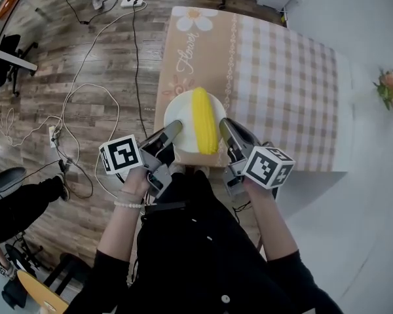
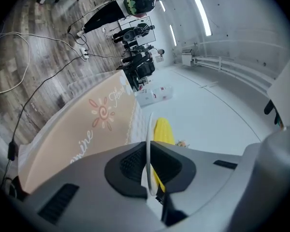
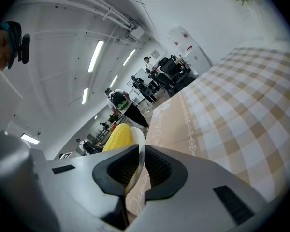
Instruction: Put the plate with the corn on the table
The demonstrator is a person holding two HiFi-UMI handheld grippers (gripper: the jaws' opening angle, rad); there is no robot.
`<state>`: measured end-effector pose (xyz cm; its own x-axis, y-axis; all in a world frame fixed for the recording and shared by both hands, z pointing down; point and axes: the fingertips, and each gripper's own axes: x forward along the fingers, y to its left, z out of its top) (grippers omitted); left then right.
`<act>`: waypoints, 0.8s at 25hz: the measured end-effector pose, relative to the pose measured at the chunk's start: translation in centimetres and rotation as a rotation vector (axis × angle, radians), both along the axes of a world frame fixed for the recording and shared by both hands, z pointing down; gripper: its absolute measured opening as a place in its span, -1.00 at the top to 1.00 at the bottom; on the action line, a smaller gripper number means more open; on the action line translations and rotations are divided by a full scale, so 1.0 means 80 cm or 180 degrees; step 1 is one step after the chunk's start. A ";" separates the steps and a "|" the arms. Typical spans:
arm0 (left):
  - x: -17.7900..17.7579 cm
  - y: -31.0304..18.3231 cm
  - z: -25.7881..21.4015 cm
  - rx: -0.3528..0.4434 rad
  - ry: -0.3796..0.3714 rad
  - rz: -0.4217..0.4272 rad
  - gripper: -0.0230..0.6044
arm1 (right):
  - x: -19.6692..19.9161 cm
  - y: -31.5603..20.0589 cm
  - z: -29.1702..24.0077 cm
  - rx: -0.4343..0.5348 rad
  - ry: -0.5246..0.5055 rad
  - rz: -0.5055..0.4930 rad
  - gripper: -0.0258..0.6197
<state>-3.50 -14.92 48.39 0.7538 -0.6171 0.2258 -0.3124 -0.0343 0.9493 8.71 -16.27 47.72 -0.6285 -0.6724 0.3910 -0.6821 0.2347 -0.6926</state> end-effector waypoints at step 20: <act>0.011 -0.034 0.086 -0.0179 -0.0472 0.0226 0.83 | 0.010 -0.019 0.085 -0.0260 0.0326 0.0040 0.70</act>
<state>-2.65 -17.64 55.28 0.7508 -0.5469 0.3703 -0.4478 -0.0094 0.8941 9.52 -17.78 54.55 -0.5741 -0.6433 0.5065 -0.7528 0.1713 -0.6356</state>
